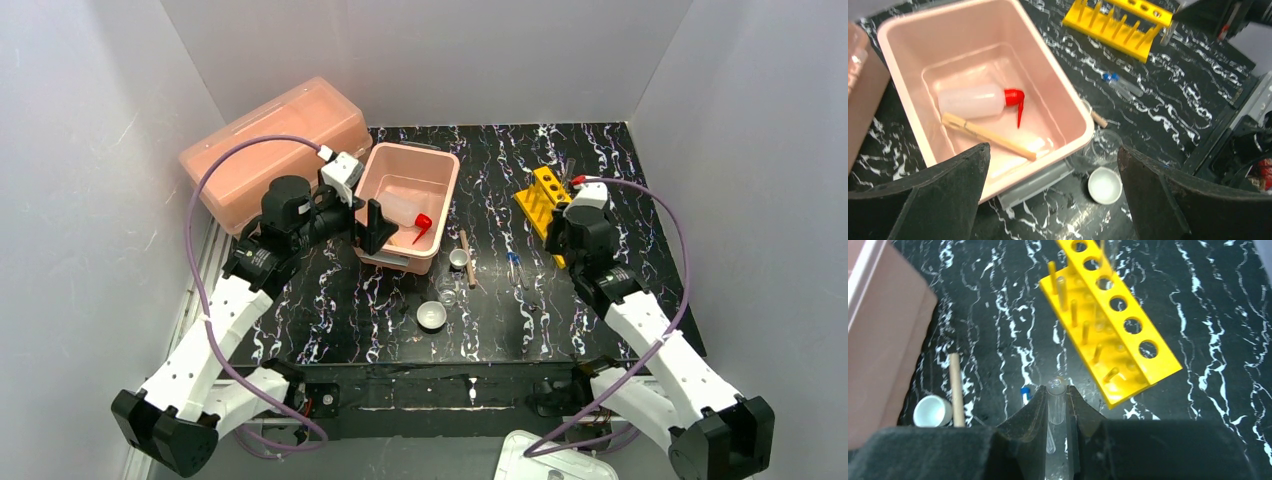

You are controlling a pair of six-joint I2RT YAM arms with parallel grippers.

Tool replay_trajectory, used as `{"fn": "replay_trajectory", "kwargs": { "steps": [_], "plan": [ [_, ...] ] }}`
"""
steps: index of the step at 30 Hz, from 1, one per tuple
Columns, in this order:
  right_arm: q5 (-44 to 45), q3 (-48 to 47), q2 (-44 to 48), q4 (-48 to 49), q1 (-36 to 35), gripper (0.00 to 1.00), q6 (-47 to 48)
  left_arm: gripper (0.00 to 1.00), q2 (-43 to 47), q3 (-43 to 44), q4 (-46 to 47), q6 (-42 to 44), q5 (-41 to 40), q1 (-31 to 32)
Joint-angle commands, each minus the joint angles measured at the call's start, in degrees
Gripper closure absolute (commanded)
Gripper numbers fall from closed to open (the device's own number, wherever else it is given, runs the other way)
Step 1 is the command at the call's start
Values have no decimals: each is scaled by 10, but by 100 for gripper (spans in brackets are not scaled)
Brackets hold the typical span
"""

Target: Organize the chemistry lab equipment

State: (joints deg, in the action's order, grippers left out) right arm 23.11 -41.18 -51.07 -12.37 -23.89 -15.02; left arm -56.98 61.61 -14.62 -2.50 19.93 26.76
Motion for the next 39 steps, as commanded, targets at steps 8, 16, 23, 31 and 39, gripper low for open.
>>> {"fn": "replay_trajectory", "kwargs": {
  "steps": [8,16,23,31,39],
  "plan": [
    [13,21,-79,178,84,90,10,2,12,-50,6,22,77,-45],
    [24,18,-132,237,102,91,25,2,3,-50,8,17,103,-49],
    [41,20,-155,255,108,92,26,2,1,-49,11,20,97,-50],
    [52,22,-172,257,109,92,29,2,0,-46,21,-1,114,-49],
    [67,27,-185,256,109,92,34,2,3,-52,24,0,120,-50]
  ]
}}
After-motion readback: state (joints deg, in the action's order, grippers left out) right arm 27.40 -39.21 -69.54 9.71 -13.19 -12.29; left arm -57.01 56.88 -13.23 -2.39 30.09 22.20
